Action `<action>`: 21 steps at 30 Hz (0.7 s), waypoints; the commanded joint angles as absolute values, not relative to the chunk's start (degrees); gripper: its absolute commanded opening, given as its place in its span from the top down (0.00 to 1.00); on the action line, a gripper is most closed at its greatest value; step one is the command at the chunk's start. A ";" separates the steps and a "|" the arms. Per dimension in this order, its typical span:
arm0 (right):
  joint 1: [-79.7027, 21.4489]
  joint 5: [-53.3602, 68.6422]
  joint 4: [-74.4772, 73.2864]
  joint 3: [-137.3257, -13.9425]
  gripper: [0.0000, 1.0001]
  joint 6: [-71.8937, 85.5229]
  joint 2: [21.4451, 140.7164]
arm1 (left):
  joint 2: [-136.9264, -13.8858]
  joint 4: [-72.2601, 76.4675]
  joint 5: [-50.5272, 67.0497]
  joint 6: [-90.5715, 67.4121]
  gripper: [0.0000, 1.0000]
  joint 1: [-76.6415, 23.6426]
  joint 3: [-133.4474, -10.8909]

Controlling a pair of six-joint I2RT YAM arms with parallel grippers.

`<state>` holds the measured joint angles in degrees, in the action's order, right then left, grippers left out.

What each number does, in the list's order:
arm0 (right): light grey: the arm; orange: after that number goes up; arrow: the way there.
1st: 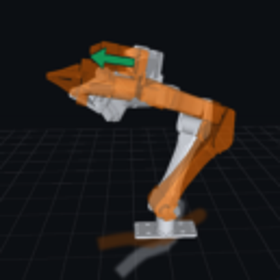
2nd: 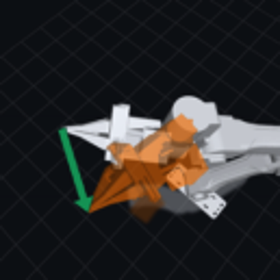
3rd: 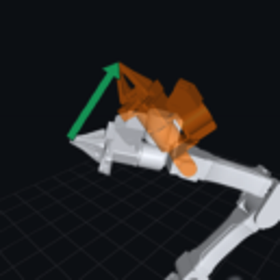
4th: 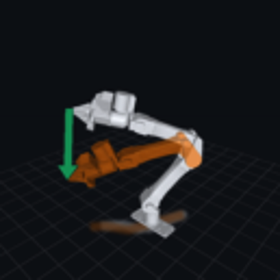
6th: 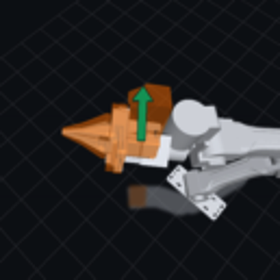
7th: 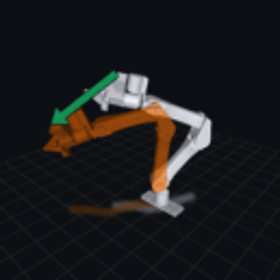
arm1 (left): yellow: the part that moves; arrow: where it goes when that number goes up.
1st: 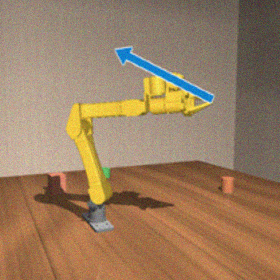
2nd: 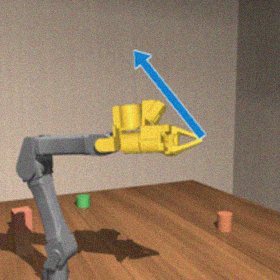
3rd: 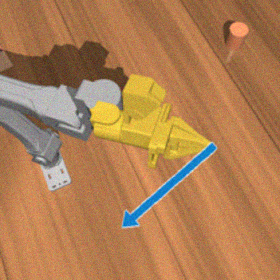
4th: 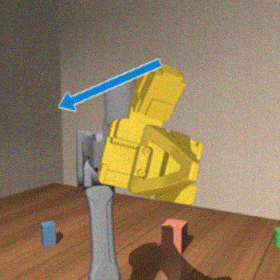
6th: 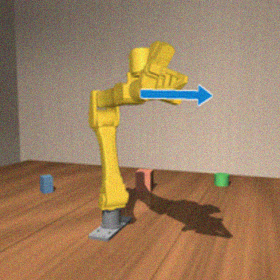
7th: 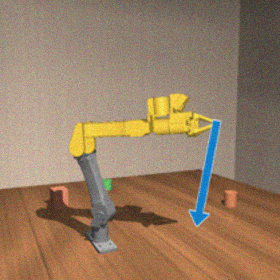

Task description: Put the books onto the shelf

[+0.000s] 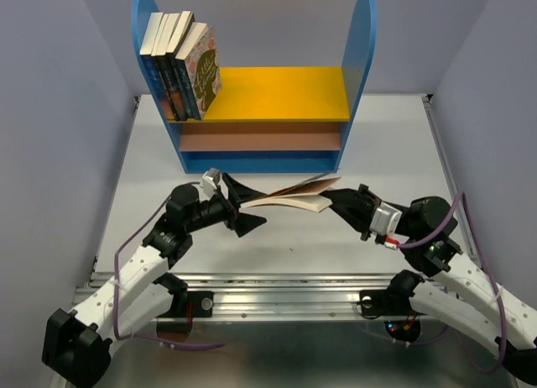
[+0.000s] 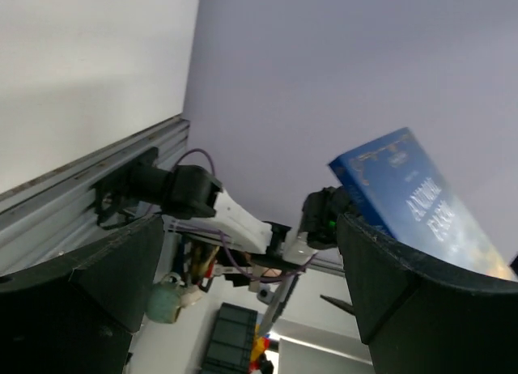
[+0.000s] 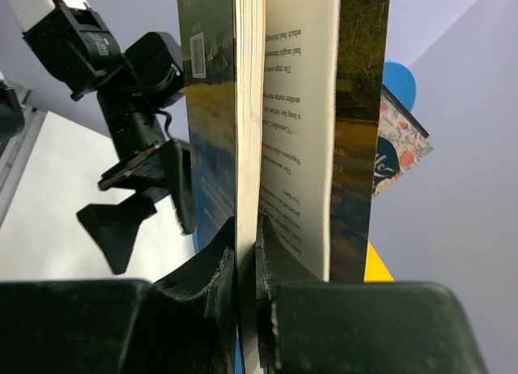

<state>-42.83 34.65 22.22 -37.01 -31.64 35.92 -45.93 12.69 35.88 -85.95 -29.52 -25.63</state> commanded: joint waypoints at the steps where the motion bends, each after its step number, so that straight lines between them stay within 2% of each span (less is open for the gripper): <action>1: -43.15 39.72 25.85 -39.20 0.99 -33.75 34.45 | -40.00 18.28 35.16 -97.63 0.01 -28.30 -23.65; 5: -43.15 42.18 22.85 -40.52 0.99 -34.80 36.38 | -36.57 18.03 32.79 -102.22 0.01 -28.04 -21.53; 9: -43.15 46.22 22.85 -40.78 0.99 -34.72 38.32 | -36.73 12.93 30.85 -100.38 0.01 -28.12 -27.40; 15: -43.15 44.74 24.87 -40.70 0.99 -34.45 41.48 | -40.43 11.16 31.64 -98.53 0.01 -28.56 -32.60; 21: -43.15 44.04 29.44 -40.34 0.99 -33.13 44.29 | -40.69 10.81 30.50 -98.62 0.01 -29.88 -32.26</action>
<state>-42.83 44.58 20.25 -37.15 -33.39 43.88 -40.66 10.33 30.68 -99.20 -29.28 -30.65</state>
